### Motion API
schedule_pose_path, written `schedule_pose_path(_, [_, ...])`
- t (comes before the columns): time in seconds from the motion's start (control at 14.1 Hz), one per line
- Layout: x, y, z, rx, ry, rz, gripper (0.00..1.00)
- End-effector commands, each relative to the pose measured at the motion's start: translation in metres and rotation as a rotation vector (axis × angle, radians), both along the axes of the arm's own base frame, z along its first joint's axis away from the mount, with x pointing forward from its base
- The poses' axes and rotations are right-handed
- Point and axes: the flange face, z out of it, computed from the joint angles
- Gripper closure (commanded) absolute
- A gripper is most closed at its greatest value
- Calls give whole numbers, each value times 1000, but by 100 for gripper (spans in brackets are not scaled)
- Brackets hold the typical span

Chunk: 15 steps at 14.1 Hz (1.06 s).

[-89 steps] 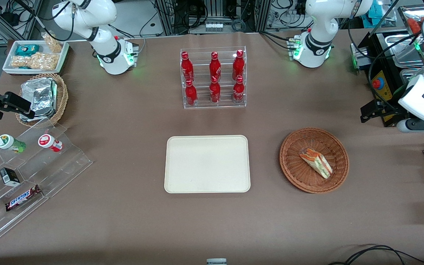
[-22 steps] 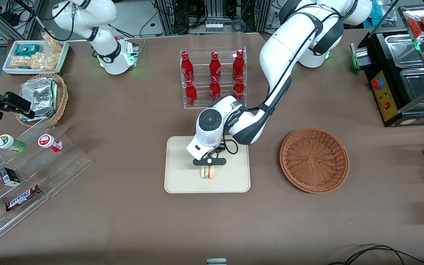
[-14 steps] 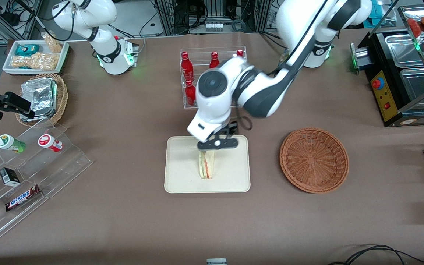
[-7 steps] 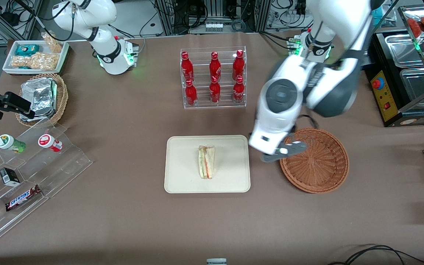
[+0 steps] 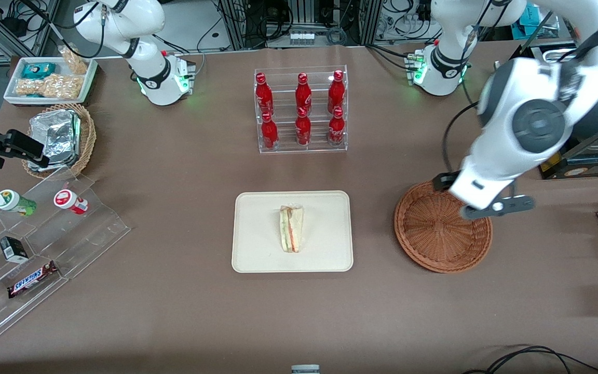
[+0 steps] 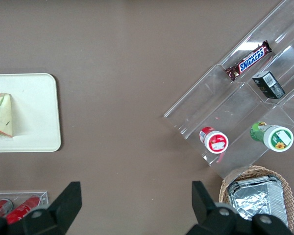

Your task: Place sandwich from basket to tray

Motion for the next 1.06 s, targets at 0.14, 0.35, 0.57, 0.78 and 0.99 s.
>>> schedule_pose_path(0.14, [-34,63,31,-39,43,-104,0])
schedule_pose_path(0.35, [-38,84,51,-66,23,-171,0])
schedule_pose_path(0.57, [-44,108,74,-115,-24,-171,0])
schedule_pose_path(0.78, [-50,126,91,-136,-54,-193,0])
schedule_pose_path(0.99, [-44,125,99,-132,-112,-182,0])
